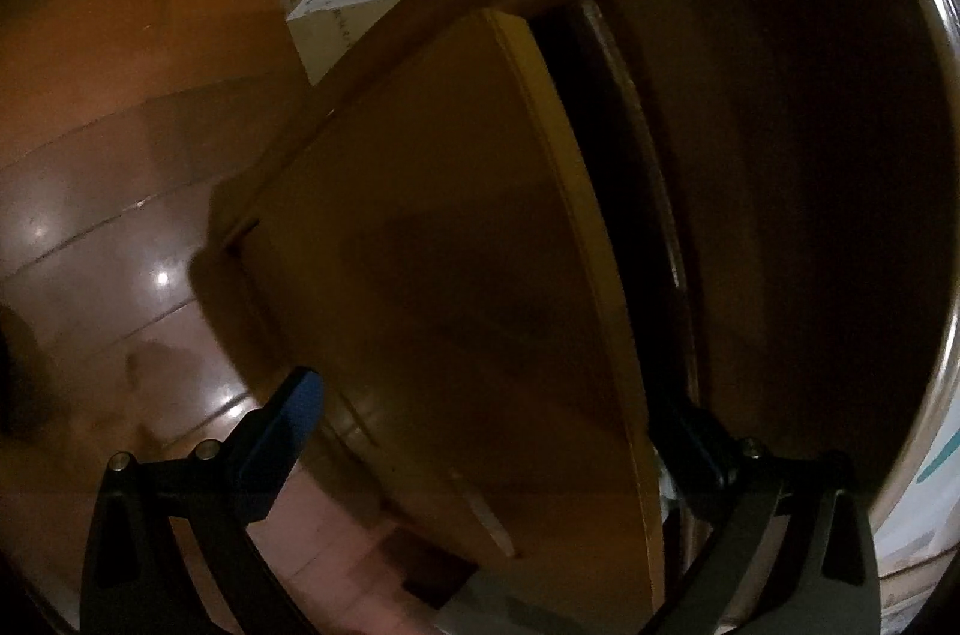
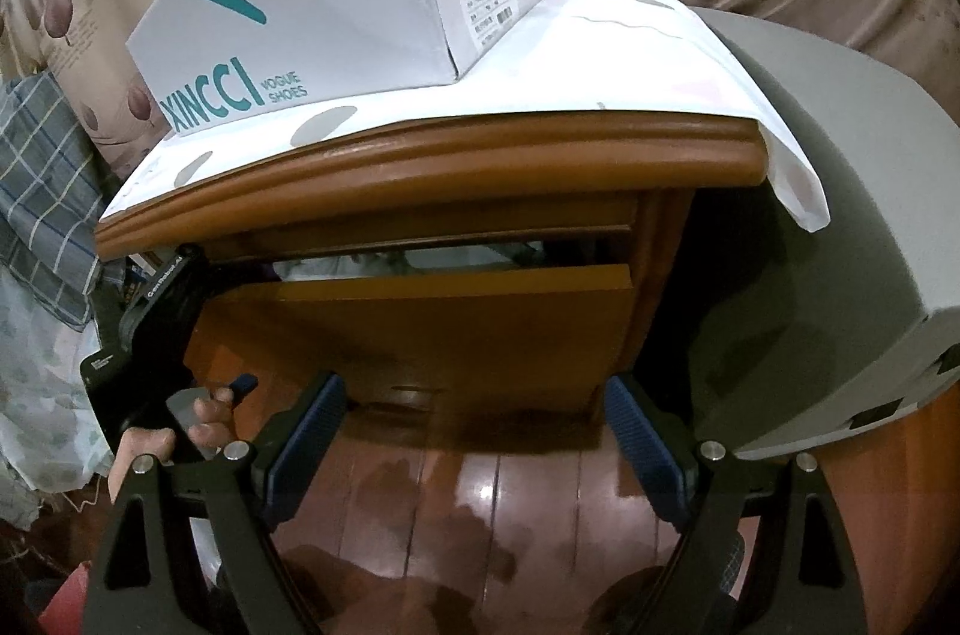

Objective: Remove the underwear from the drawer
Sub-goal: 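Hook the drawer front with the left tool and pull the drawer open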

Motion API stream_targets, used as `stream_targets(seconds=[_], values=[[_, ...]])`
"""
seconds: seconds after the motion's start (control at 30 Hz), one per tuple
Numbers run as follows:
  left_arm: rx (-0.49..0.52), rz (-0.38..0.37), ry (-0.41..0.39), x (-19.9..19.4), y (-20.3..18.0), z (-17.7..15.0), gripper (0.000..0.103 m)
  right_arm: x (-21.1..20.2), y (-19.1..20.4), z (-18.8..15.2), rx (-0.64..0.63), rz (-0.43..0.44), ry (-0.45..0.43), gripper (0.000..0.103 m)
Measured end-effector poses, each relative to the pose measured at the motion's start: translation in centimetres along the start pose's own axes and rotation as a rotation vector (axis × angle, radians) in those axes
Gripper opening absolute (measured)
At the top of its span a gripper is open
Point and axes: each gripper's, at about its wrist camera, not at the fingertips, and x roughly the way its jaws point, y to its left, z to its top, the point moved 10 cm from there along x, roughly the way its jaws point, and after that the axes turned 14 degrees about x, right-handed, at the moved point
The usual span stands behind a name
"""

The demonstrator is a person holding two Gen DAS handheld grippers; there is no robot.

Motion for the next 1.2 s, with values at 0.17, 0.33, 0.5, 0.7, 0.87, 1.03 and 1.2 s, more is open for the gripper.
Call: stream_targets(seconds=[0.17, 0.33, 0.5, 0.7, 0.87, 1.03, 1.2], values=[[-0.035, 0.013, 0.014, -0.8, 0.3, -0.9, 0.103, 0.0, -0.2, -0.1, 0.004, -0.005, -0.001, 0.09], [0.017, 0.097, -0.009, -3.0, 0.3, -1.6, 0.103, -0.1, -0.3, 0.1, 0.01, -0.008, -0.002, 0.09], [-0.002, 0.168, 0.039, -1.6, 0.8, -1.0, 0.103, -0.2, -0.3, 0.1, 0.009, -0.01, -0.008, 0.09], [0.041, 0.169, 0.051, -1.2, 1.3, -0.7, 0.103, 0.1, -0.3, 0.2, -0.003, -0.025, -0.007, 0.09], [0.108, 0.195, 0.065, -2.8, 1.8, -1.8, 0.103, 0.0, -0.4, 0.4, -0.003, -0.033, -0.017, 0.09], [0.141, 0.214, 0.076, -4.6, 2.9, -2.9, 0.103, -0.1, -0.6, 0.5, -0.002, -0.036, -0.024, 0.09], [0.165, 0.235, 0.095, -5.8, 3.7, -3.6, 0.103, -0.3, -0.5, 0.5, -0.01, -0.042, -0.03, 0.09]])
